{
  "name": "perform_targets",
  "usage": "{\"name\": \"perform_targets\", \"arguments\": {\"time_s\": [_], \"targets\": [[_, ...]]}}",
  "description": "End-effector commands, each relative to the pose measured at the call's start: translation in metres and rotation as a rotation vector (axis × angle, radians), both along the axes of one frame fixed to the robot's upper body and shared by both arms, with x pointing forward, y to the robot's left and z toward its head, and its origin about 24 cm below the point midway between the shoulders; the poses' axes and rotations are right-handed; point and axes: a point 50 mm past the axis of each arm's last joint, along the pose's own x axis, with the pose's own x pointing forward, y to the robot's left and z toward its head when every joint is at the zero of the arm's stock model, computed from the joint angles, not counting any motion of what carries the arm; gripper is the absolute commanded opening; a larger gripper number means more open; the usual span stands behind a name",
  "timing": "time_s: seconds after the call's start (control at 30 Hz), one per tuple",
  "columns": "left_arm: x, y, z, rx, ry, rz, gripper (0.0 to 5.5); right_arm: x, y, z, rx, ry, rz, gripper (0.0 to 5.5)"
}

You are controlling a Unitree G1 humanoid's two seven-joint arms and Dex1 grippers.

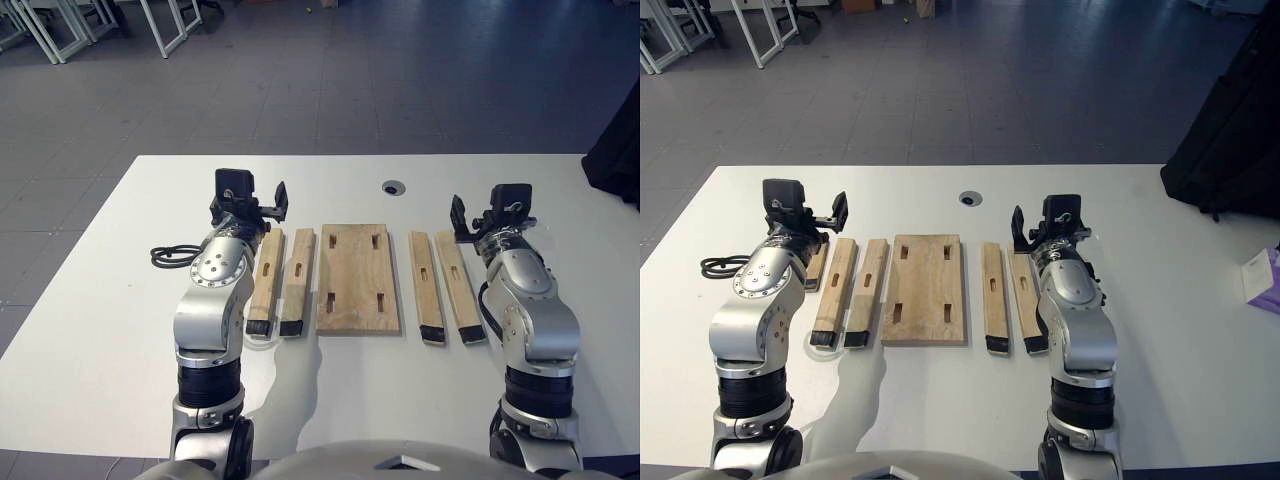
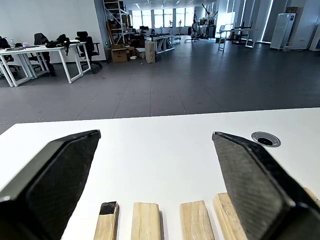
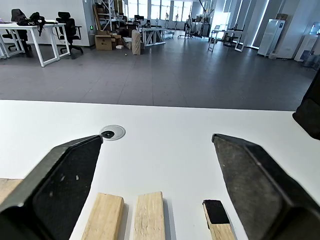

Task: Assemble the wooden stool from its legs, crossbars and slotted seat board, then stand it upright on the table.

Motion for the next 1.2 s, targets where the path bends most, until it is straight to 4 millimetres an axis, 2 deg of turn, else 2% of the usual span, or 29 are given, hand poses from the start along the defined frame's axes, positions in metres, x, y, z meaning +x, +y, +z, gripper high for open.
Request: {"name": "perform_targets", "arguments": {"time_s": [0.03,1.2], "targets": [[0.001,0.0039,0.001,0.037,0.006,0.033,4.15,0.0016,0.0007,0.0013,-0.013,-0.009,-0.002,4.05],[-0.0034,0.0044,-0.0025,-0.003,0.024,0.036,4.15,0.0005,-0.0009,-0.0056,0.022,0.05,0.028,4.05]]}}
